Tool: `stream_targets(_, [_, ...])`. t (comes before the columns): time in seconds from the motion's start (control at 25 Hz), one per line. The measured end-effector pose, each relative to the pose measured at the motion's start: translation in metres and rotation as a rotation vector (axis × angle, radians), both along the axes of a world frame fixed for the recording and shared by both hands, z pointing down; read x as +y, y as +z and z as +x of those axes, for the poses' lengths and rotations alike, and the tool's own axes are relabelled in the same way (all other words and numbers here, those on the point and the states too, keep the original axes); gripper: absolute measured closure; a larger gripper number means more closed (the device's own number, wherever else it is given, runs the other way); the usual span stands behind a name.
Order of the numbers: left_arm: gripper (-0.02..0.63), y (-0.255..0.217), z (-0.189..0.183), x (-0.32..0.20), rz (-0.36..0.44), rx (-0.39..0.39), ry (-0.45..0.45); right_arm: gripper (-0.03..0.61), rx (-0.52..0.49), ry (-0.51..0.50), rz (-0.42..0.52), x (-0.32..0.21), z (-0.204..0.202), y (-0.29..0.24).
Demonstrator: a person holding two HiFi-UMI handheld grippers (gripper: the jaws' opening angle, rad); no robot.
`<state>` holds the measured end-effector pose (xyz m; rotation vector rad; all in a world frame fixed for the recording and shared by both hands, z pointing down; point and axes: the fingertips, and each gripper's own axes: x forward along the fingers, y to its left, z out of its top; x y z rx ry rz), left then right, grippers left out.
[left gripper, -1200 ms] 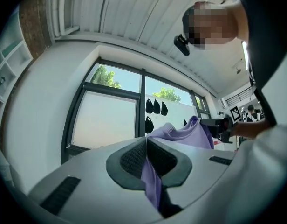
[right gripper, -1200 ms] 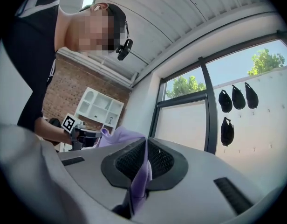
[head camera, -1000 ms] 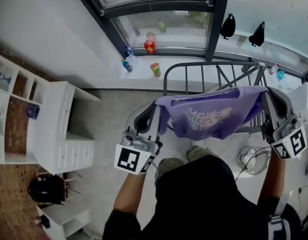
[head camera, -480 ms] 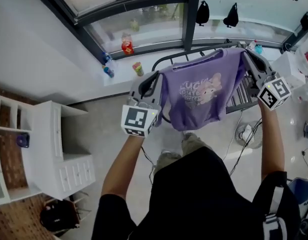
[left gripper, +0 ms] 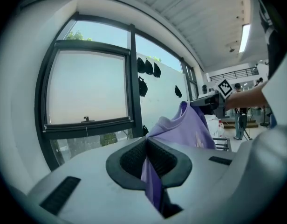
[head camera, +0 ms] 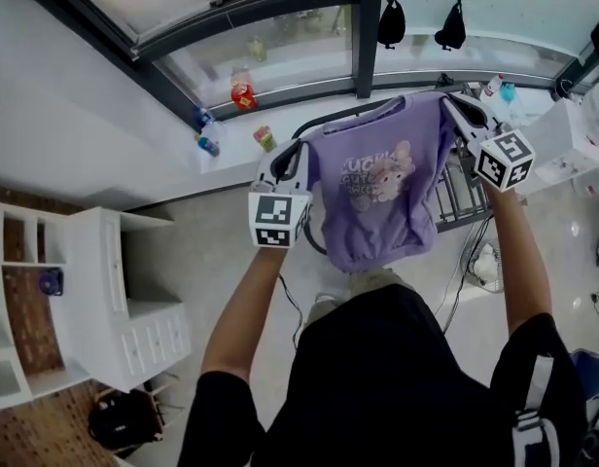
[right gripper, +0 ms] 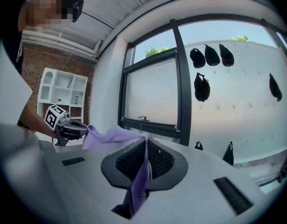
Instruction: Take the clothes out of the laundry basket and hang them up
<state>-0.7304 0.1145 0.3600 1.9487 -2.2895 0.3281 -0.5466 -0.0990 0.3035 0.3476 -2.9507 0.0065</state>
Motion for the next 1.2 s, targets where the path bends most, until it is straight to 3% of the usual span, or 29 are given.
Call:
stream_targets(0.16, [0.606,0.046,-0.018,-0.036,-0.096,0.036,-0.017,0.568,0.056,0.003,-0.059,-0.037,-0.021,0.047])
stream_targets(0.36, [0.606,0.105,-0.055,-0.071,-0.2,0.085,-0.103,0.569,0.169,-0.028,-0.078,-0.072,-0.057,0.111])
stream_targets(0.56, [0.606,0.156,-0.085,-0.104,-0.31,0.078,-0.132,0.569,0.297,-0.027,-0.101,-0.107,-0.089,0.175])
stream_targets(0.8, [0.606,0.224,-0.111,-0.13,-0.467,0.052,-0.13,0.568,0.49,-0.03,-0.039,-0.131,-0.118,0.247])
stream_targets(1.0, [0.606,0.271,-0.126,-0.141,-0.583,0.048,-0.13,0.568,0.652,-0.057,0.084,-0.139,-0.137,0.292])
stream_targets(1.2, [0.606,0.29,-0.132,-0.149,-0.618,-0.015,-0.139,0.568,0.715,-0.06,0.162,-0.146,-0.148,0.318])
